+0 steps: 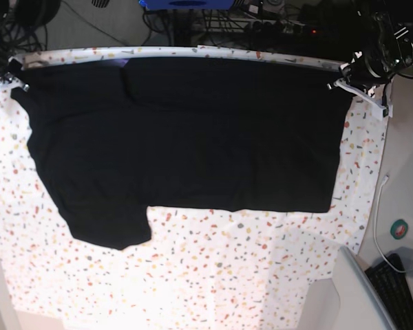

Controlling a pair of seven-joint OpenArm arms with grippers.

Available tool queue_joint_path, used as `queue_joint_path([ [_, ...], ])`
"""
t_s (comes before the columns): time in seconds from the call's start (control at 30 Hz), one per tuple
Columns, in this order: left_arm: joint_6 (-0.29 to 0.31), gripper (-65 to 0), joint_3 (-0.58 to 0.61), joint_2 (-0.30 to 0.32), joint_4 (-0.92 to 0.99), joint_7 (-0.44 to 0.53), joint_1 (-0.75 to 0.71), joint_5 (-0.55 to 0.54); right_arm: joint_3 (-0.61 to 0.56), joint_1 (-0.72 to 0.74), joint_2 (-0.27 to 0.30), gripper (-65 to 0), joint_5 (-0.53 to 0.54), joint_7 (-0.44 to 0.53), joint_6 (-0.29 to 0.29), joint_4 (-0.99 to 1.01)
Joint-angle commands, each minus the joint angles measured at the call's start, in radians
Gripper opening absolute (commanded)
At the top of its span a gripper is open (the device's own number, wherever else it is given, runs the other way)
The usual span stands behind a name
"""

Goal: Layout the t-shirt on the table in an organized manner, then fold the t-shirt properly
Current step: 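Lay the t-shirt flat and release it with both grippers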

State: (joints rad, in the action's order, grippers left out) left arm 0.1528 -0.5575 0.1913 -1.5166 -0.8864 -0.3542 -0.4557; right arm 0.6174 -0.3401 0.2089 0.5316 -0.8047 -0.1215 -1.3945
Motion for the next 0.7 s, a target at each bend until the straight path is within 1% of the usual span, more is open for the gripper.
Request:
queue_joint_path([
  [0.0, -0.017, -65.0, -0.012, 0.023, -0.02, 0.022, -0.001, 0.016, 0.012, -0.011, 0.011, -65.0, -0.014, 0.023, 0.012, -0.03],
  [0.1, -0.017, -65.0, -0.016, 0.023, -0.02, 0.017, -0.006, 0.016, 0.012, -0.02, 0.004, -65.0, -0.014, 0.023, 0.013, -0.052],
  [0.13, -0.017, -65.0, -0.017, 0.024, -0.02, -0.003, -0.009, 0.016, 0.012, -0.02, 0.001, -65.0, -0.014, 0.021, 0.013, -0.055],
  [0.17, -0.017, -59.6, -0.017, 0.026, -0.022, -0.017, -0.009, 0.016, 0.012, -0.021, 0.001, -65.0, -0.014, 0.021, 0.013, -0.055],
  [0.2, -0.017, -49.5, -0.019, 0.026, -0.025, -0.03, -0.009, 0.016, 0.016, -0.021, -0.001, -65.0, -0.014, 0.018, 0.013, -0.055],
  [0.23, -0.017, -40.0, -0.022, 0.026, -0.035, -0.037, -0.013, 0.016, 0.039, -0.023, -0.002, -57.5, -0.014, 0.008, 0.013, -0.055],
  [0.27, -0.017, -30.6, -0.037, 0.023, -0.055, -0.043, -0.016, 0.016, 0.071, -0.023, -0.015, -48.3, -0.014, -0.009, 0.01, -0.055],
  [0.33, -0.017, -19.3, -0.071, 0.017, -0.086, -0.044, -0.035, 0.016, 0.128, -0.02, -0.035, -34.8, -0.014, -0.029, 0.009, -0.067],
  [0.37, -0.017, -16.0, -0.091, 0.01, -0.103, -0.043, -0.041, 0.016, 0.154, -0.02, -0.039, -29.4, -0.014, -0.035, 0.009, -0.085],
  [0.4, -0.017, -14.6, -0.118, 0.007, -0.124, -0.043, -0.042, 0.016, 0.172, -0.023, -0.049, -25.7, -0.014, -0.038, 0.009, -0.11],
  [0.43, -0.017, -15.1, -0.146, 0.006, -0.14, -0.043, -0.044, 0.016, 0.181, -0.026, -0.056, -24.0, -0.014, -0.04, 0.009, -0.131],
  [0.5, -0.017, -16.5, -0.201, 0.006, -0.149, -0.043, -0.039, 0.016, 0.181, -0.046, -0.061, -23.9, -0.014, -0.055, 0.007, -0.184],
  [0.57, -0.017, -16.3, -0.247, 0.009, -0.149, -0.041, -0.035, 0.018, 0.175, -0.053, -0.065, -23.9, -0.014, -0.049, 0.007, -0.242],
  [0.63, -0.017, -16.3, -0.286, 0.021, -0.151, -0.043, -0.009, 0.019, 0.17, -0.041, -0.064, -23.9, -0.014, -0.048, 0.007, -0.285],
  [0.67, -0.017, -16.5, -0.296, 0.026, -0.144, -0.043, -0.001, 0.016, 0.157, -0.007, -0.059, -23.6, -0.014, -0.04, 0.007, -0.293],
])
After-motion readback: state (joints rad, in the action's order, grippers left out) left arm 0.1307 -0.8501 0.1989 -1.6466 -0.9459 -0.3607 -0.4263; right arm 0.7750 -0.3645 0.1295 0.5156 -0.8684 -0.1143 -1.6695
